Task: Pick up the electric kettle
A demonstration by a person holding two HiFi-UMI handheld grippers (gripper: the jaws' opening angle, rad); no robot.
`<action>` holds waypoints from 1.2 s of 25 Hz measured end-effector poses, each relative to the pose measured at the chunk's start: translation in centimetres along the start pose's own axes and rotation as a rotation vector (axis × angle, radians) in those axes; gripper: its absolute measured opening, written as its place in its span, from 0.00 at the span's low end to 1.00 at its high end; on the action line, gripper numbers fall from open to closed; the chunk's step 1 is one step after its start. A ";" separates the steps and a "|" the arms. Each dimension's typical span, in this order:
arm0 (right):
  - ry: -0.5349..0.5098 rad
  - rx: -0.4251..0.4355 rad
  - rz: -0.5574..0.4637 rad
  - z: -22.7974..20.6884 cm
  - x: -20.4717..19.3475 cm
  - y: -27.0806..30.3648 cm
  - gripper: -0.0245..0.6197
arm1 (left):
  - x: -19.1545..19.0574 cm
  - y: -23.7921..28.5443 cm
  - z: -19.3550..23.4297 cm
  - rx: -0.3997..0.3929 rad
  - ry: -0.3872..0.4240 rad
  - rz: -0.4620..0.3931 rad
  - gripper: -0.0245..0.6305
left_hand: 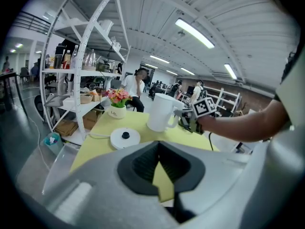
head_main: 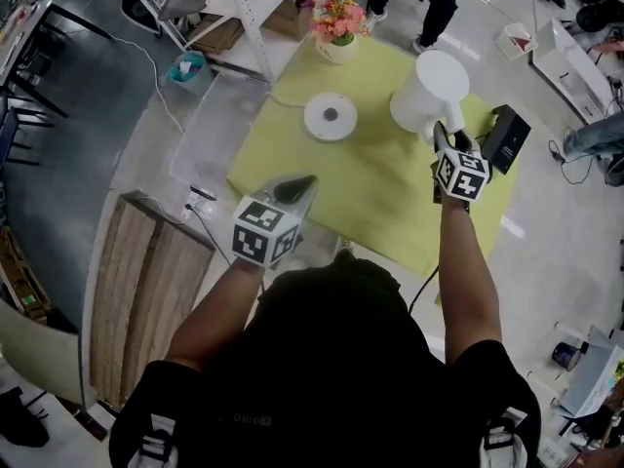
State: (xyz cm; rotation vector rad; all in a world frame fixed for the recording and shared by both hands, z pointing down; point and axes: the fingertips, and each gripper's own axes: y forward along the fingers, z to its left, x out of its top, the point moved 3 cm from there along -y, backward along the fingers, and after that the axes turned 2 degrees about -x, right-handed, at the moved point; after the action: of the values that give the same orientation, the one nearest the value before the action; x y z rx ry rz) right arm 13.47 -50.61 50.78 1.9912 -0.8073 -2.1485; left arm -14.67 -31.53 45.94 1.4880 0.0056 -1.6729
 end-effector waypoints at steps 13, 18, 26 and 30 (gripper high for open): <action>0.032 -0.016 0.002 2.3 -1.5 -5.8 0.05 | -2.0 -4.2 -1.0 -0.004 0.006 -0.030 0.04; 0.045 0.084 -0.019 6.4 -1.5 -9.6 0.05 | -2.6 -5.9 -1.7 -0.017 0.012 -0.055 0.04; 0.096 0.264 -0.040 15.4 -1.9 -16.1 0.05 | -4.1 -9.3 -2.5 -0.028 0.019 -0.085 0.04; 0.064 0.357 -0.055 20.1 -2.1 -19.3 0.05 | -5.0 -11.0 -3.1 -0.034 0.025 -0.092 0.04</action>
State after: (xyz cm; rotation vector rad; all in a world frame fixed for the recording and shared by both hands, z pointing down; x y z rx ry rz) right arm -0.05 -27.07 44.18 2.2550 -1.2118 -2.0741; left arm -19.16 -20.19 43.42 1.5033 0.1169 -1.7180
